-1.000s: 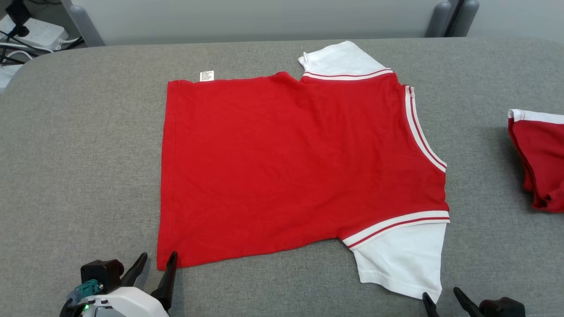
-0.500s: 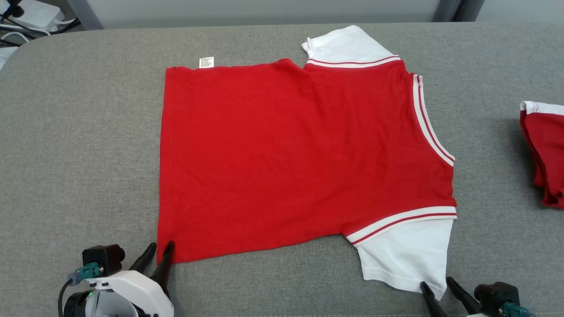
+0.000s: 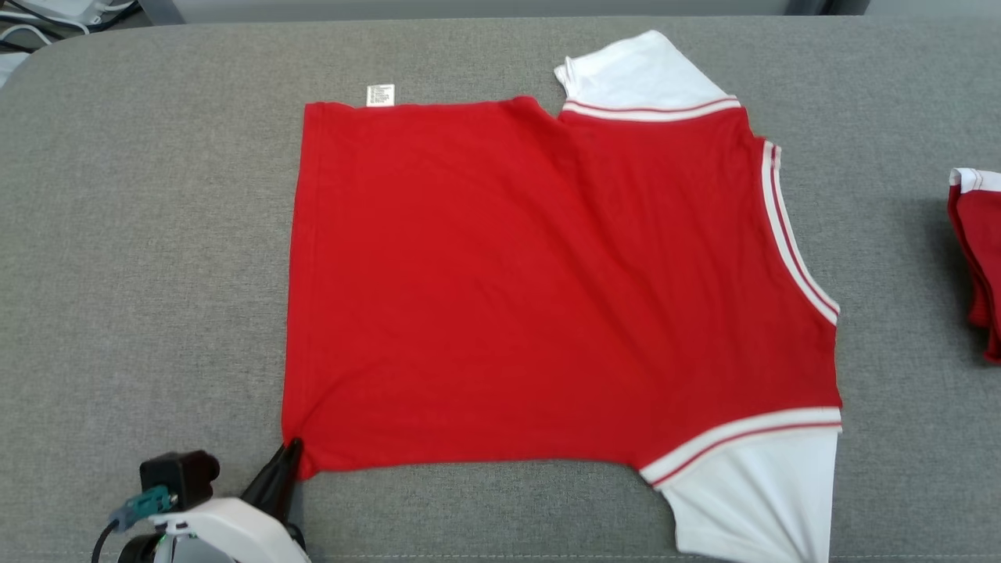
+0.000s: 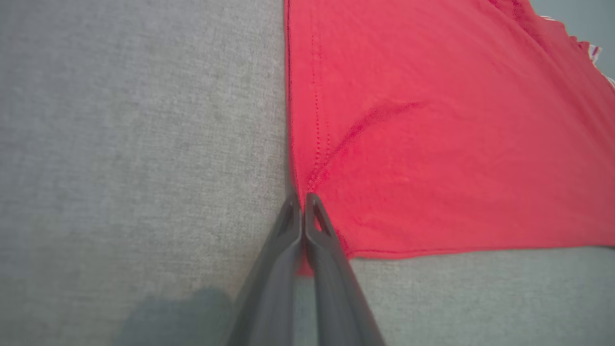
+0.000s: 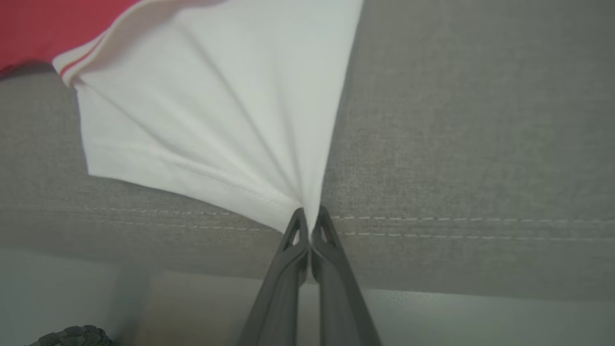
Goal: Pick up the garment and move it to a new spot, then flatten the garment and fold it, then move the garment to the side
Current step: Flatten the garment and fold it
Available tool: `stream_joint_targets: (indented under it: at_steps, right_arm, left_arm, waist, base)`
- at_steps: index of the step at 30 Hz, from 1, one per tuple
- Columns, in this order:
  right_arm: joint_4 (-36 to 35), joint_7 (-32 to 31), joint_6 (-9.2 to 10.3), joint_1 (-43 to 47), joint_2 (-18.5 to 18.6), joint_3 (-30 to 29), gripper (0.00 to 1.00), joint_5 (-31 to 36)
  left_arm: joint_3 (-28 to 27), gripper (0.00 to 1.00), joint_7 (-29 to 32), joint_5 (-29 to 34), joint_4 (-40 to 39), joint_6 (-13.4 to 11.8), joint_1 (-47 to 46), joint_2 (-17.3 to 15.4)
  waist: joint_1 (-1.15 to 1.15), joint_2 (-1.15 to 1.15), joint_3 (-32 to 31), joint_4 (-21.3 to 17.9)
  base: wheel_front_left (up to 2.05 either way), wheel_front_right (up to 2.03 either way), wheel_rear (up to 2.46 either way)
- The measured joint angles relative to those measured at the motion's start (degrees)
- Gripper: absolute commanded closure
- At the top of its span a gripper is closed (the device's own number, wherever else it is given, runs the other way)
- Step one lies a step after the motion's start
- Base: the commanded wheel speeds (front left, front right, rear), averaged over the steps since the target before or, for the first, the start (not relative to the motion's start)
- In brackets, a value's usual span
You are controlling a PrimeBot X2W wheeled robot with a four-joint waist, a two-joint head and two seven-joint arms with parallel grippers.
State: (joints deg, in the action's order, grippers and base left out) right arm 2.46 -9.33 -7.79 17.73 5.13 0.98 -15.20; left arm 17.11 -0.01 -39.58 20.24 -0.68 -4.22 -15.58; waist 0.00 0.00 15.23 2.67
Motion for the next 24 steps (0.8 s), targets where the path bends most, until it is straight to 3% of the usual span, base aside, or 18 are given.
stream_joint_targets:
  at_steps: [4, 11, 19, 24]
  right_arm:
    - [-5.4, -1.9, 0.01, 4.7, -0.9, -1.4, 1.00, 1.2]
    - [-13.3, -5.8, 0.04, 3.6, -0.6, -3.4, 1.00, 2.2]
    - [-19.5, -10.2, 0.05, -6.8, 2.9, -4.1, 1.00, 1.4]
    - [-18.1, -11.4, 0.05, -17.0, 6.2, -4.0, 1.00, -0.8]
  left_arm:
    - [-1.0, 1.00, 1.5, -1.0, -4.8, -1.8, 4.1, -1.0]
    - [-1.9, 1.00, 6.8, -2.6, -13.3, -5.1, 7.8, -2.9]
    - [-4.3, 1.00, 12.8, -3.4, -27.4, -8.5, 9.0, -7.3]
    - [-4.3, 1.00, 17.3, -5.1, -30.1, -8.5, 4.7, -8.1]
  waist:
    - [0.00, 0.00, 0.3, -0.5]
    - [0.00, 0.00, 0.3, -0.7]
    - [0.00, 0.00, 1.0, 0.4]
    - [0.00, 0.00, 1.9, 0.7]
  base:
    - [0.00, 0.00, 0.00]
    - [0.00, 0.00, 0.00]
    - [0.00, 0.00, 0.00]
    - [0.00, 0.00, 0.00]
